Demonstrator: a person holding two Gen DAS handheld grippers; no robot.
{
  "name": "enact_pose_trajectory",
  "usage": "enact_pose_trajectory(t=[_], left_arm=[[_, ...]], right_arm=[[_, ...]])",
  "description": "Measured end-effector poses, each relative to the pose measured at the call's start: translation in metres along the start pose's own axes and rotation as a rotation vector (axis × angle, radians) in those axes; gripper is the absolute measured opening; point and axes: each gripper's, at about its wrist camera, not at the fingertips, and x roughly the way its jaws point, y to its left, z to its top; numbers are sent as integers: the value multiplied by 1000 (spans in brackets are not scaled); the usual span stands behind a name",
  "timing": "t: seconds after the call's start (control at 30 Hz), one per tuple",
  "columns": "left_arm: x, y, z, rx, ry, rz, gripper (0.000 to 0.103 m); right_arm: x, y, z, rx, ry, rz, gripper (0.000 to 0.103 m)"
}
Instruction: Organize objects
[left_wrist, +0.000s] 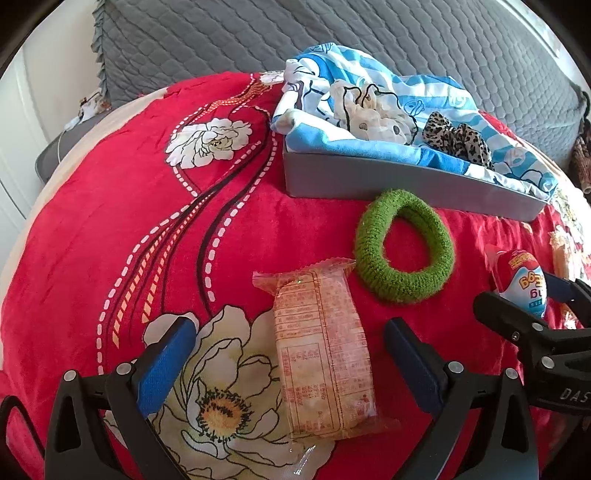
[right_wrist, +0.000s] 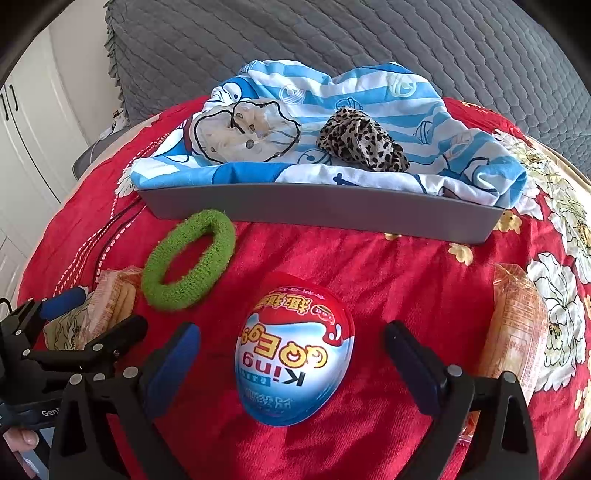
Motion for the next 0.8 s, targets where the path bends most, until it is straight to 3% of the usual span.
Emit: enact_pose_trajectory(t=[0.23, 0.47, 0.53, 0.6, 0.8], left_arm=[[-2, -3, -1, 19, 0, 5, 100], [-4, -6, -1, 34, 5, -10, 91], [-4, -7, -1, 37, 8, -14, 85], [-4, -8, -1, 40, 12, -18, 71], [-4, -10, -3, 44, 15, -30, 66]], right_arm=[[0, -2, 0, 1, -3, -15, 89], [0, -3, 0, -5, -2, -35, 80], [0, -4, 0, -4, -2, -36, 79], [0, -4, 0, -4, -1, -40, 76], [-1, -4, 1, -9, 0, -42, 71]])
